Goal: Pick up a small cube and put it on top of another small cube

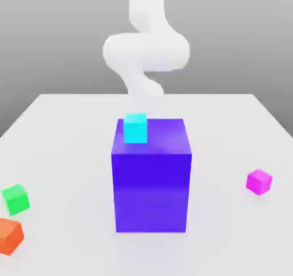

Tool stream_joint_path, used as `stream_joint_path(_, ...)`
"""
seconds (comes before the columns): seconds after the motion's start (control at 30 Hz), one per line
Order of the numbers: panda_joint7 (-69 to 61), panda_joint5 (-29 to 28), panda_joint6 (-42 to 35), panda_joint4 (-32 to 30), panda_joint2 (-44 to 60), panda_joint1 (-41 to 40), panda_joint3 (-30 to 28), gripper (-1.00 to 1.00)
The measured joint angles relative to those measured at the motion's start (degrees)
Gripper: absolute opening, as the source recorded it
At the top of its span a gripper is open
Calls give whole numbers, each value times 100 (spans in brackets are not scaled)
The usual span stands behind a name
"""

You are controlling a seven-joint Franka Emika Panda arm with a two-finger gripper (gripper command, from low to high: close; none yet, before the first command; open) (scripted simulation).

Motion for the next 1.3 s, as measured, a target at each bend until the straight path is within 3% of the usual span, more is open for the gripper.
stream_joint_path(0.37, -2784, 263, 1182, -1030, 1894, 1987, 152, 0)
stream_joint_path(0.67, -4919, 331, 2136, -1860, 3416, 3240, 658, 0)
stream_joint_path(0.87, -5906, -194, 2784, -2398, 4443, 4053, 1004, 0)
stream_joint_path(1.07, -5639, -834, 3725, -2266, 5658, 4492, 440, 0)
stream_joint_path(1.1, -5601, -878, 3890, -2228, 5860, 4584, 339, -100)
stream_joint_path(1.3, -5574, -909, 3961, -2209, 5961, 4628, 289, -100)
